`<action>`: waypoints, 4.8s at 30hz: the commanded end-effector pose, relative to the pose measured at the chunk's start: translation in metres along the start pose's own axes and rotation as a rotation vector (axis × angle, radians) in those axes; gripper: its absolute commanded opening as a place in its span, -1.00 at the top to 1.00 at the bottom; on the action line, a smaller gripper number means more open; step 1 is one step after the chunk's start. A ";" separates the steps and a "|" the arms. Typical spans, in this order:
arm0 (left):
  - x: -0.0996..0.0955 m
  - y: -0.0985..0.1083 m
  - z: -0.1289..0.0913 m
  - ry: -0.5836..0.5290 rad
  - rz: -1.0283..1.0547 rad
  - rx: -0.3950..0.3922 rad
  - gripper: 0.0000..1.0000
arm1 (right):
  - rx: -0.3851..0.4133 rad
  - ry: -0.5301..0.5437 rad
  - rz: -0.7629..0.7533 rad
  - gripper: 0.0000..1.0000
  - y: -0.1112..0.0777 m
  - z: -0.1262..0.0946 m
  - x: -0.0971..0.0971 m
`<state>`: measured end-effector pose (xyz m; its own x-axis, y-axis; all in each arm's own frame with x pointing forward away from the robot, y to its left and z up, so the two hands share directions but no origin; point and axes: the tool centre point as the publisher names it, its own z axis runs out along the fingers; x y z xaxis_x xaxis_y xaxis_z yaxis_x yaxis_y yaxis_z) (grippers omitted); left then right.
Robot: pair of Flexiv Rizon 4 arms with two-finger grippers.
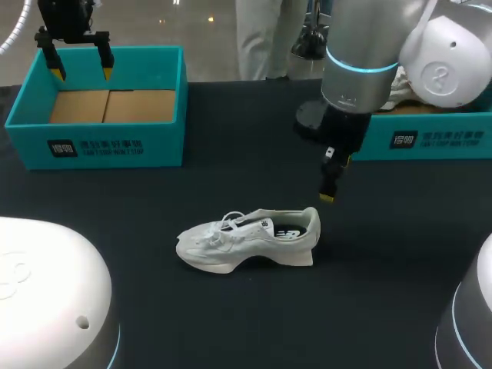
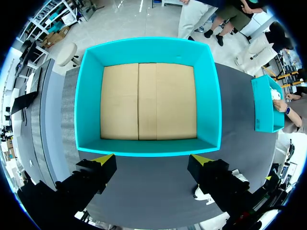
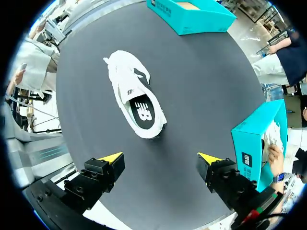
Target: Take the shoe out of the shoebox, open the shoe tongue, remove and reinsert the insole, then place the shoe into the shoebox
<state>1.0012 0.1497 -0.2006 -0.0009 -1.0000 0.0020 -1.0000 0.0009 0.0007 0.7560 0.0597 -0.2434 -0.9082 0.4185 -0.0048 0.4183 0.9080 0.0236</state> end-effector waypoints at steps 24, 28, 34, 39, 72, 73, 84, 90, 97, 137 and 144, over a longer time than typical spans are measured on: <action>0.000 0.000 0.000 0.000 0.000 0.000 -1.00 | -0.053 0.019 -0.056 -1.00 -0.003 0.008 -0.006; 0.000 0.000 0.000 0.000 0.000 0.000 -1.00 | -0.053 0.019 -0.056 -1.00 -0.003 0.008 -0.006; 0.000 0.000 0.000 0.000 0.000 0.000 -1.00 | -0.053 0.019 -0.056 -1.00 -0.003 0.008 -0.006; 0.000 0.000 0.000 0.000 0.000 0.000 -1.00 | -0.079 0.020 -0.065 -1.00 -0.003 0.008 -0.006; 0.000 0.000 0.000 0.000 0.000 0.000 -1.00 | -0.471 0.066 -0.292 -1.00 -0.030 0.023 -0.016; 0.000 0.000 0.000 0.000 0.000 0.000 -1.00 | -0.471 0.066 -0.292 -1.00 -0.030 0.023 -0.016; 0.000 0.000 0.000 0.000 0.000 0.000 -1.00 | -0.605 0.034 -0.347 -1.00 -0.029 0.029 -0.016; 0.000 0.000 0.000 0.000 0.000 0.000 -1.00 | -0.757 0.042 -0.396 -1.00 -0.033 0.037 -0.014; 0.000 0.000 0.000 0.000 0.000 0.000 -1.00 | -0.760 0.028 -0.434 -1.00 -0.042 0.048 -0.016; 0.000 0.000 0.000 0.000 0.000 0.000 -1.00 | -0.853 0.104 -0.450 -1.00 -0.062 0.109 -0.026; 0.000 0.000 0.000 0.000 0.000 0.000 -1.00 | -0.853 0.104 -0.450 -1.00 -0.062 0.109 -0.026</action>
<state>1.0012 0.1497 -0.2006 -0.0009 -1.0000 0.0020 -1.0000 0.0009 0.0006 0.7555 -0.0059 -0.3530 -0.9947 -0.0060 -0.1027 -0.0823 0.6445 0.7601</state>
